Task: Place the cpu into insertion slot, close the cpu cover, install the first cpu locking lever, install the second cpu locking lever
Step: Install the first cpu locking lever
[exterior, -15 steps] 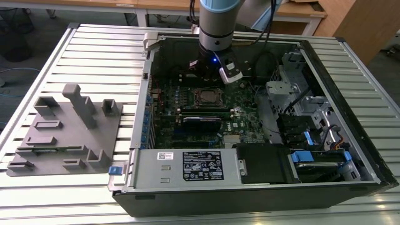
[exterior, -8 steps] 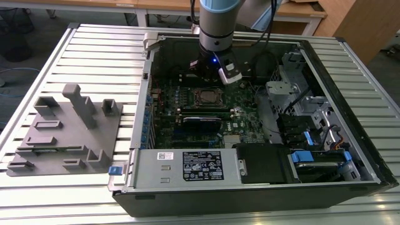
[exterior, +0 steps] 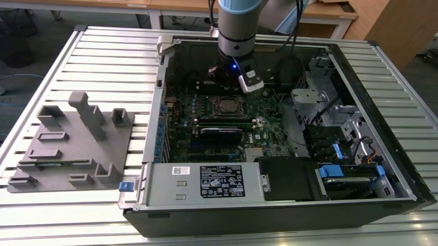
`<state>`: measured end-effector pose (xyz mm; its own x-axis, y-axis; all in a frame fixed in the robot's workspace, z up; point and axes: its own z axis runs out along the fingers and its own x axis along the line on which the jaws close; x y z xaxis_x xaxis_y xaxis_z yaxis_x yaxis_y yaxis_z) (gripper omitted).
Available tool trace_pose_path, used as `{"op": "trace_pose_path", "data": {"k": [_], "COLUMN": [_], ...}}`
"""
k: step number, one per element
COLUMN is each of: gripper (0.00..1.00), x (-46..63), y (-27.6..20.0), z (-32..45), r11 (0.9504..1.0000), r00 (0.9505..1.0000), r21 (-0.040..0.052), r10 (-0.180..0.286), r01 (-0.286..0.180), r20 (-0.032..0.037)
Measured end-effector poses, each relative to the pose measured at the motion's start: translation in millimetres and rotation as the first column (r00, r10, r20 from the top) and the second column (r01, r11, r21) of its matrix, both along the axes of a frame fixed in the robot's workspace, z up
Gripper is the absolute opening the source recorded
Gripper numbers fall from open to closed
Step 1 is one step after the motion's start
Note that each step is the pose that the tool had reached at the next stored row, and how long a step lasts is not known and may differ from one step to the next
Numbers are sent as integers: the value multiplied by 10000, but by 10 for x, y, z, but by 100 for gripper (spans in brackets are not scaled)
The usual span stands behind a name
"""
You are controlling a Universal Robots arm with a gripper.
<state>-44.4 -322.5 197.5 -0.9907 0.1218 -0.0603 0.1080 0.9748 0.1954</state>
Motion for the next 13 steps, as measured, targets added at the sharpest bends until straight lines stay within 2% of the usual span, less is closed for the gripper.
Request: {"op": "trace_pose_path", "data": {"k": [5,13], "gripper": [11,11], "x": [0,0], "y": [0,3], "z": [-4,-4], "r11": [9997,9995], "r00": [9997,9996], "r21": [-107,-112], "r10": [-237,-295], "r01": [237,295], "r20": [-1,-1]}}
